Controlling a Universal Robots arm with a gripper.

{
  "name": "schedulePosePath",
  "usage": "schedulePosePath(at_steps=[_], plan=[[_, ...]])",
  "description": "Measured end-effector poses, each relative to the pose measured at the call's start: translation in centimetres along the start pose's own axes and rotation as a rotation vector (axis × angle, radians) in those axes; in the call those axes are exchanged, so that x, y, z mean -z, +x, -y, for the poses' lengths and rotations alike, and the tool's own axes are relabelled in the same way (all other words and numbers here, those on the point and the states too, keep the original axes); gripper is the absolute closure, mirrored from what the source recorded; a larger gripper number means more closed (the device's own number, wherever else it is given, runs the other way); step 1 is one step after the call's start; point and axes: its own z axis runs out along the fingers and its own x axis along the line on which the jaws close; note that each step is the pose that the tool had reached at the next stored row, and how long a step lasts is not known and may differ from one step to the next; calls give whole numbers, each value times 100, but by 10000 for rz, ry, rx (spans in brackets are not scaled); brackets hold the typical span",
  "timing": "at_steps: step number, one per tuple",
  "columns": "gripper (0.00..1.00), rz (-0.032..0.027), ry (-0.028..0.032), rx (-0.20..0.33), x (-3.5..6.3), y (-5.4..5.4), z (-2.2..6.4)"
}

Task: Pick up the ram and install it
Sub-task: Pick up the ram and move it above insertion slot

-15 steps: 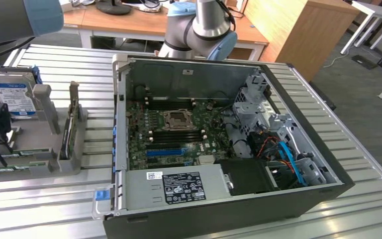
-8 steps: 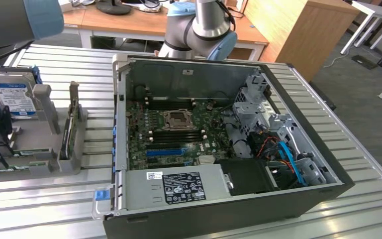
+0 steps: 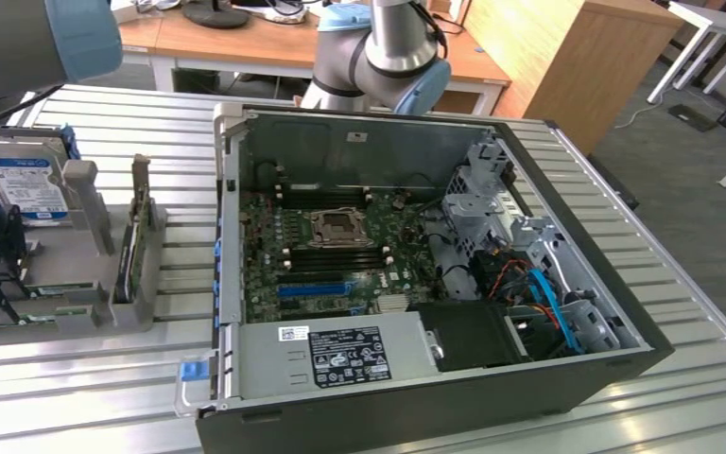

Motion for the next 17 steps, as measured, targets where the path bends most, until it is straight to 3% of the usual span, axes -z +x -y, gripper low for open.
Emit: schedulePosePath(at_steps=[11,17], plan=[[64,2,13,0,-37,0,4],[64,14,12,0,-37,-5,108]])
